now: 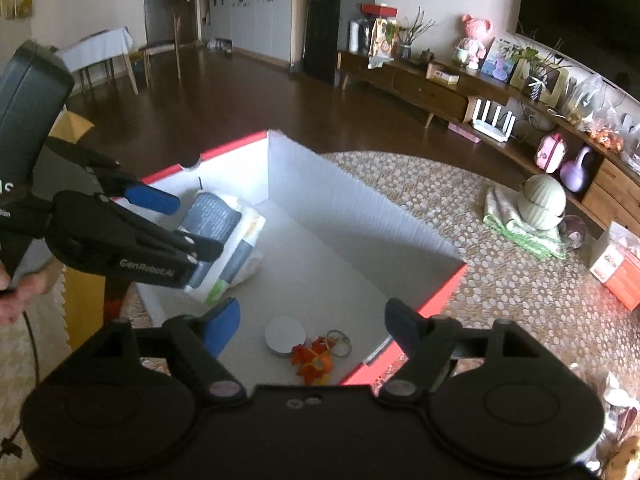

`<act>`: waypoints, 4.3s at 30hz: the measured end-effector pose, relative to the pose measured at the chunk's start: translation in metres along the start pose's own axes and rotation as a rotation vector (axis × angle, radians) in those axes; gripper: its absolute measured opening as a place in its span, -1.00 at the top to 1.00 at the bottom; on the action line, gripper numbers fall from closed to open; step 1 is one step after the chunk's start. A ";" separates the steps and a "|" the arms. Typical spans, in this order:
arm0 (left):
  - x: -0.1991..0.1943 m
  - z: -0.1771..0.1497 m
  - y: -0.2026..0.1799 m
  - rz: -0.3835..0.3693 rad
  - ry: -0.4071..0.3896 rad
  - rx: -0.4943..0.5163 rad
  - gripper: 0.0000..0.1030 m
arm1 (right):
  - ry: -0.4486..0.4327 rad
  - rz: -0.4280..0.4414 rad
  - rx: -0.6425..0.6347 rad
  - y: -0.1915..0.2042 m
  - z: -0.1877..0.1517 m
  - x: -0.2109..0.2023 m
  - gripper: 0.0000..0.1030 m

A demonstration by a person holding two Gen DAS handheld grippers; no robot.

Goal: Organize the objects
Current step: 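Lower package into box and open left tool while right tool releases keychain inside, then withdraw both tools from the box back toward the table items, then grasp bagged bread loaf with left tool while right tool grasps tan plush toy, then carry bread loaf in left tool over red box while right tool carries plush toy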

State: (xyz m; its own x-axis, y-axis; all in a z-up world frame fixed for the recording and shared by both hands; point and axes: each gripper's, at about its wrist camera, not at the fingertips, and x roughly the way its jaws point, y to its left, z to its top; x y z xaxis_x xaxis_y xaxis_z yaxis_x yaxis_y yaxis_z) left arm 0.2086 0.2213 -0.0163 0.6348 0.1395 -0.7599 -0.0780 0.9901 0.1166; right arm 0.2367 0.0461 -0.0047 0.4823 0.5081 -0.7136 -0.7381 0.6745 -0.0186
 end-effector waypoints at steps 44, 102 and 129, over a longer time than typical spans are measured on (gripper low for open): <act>-0.052 -0.008 -0.249 -0.215 -0.120 0.159 -0.77 | -0.133 -0.280 0.286 -0.162 -0.181 -0.166 -0.99; 0.145 0.080 -0.333 -0.223 0.254 -0.222 -0.81 | 0.015 -0.298 0.602 -0.335 -0.215 -0.035 -0.47; 0.038 0.051 -0.287 -0.339 0.114 -0.119 -0.58 | -0.086 -0.269 0.378 -0.231 -0.180 -0.124 -0.13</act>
State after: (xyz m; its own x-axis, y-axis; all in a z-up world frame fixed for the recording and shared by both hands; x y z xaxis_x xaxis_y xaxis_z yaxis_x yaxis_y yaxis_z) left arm 0.2940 -0.0588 -0.0463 0.5512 -0.2023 -0.8095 0.0290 0.9742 -0.2237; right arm 0.2629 -0.2691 -0.0381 0.6823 0.3201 -0.6573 -0.3651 0.9281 0.0730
